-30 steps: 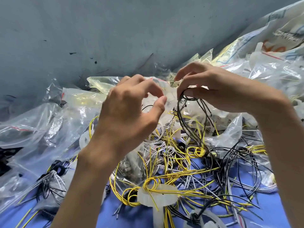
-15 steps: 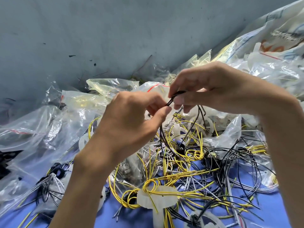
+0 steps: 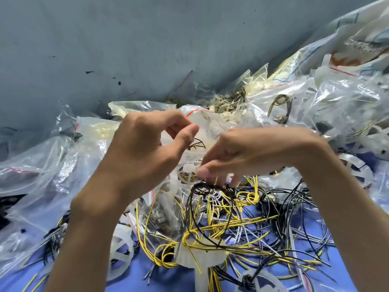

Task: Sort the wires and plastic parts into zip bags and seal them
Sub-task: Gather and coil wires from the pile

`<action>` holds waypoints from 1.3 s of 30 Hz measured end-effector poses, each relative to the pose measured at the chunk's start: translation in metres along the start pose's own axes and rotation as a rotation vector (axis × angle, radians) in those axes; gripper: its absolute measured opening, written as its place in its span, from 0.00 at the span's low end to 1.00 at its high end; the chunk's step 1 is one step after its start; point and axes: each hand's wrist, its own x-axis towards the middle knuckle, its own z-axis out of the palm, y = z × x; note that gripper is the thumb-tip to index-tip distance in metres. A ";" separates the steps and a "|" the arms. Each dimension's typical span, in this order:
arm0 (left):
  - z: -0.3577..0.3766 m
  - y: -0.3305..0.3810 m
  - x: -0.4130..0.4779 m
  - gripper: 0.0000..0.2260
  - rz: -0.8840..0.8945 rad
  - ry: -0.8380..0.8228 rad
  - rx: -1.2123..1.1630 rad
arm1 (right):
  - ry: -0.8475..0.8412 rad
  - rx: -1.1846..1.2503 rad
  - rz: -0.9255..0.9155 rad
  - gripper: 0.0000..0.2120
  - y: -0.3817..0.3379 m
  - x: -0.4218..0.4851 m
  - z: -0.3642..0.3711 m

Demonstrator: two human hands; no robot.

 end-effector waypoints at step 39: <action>0.015 0.005 0.000 0.09 0.098 -0.100 -0.035 | 0.579 0.063 -0.260 0.06 0.006 -0.023 -0.027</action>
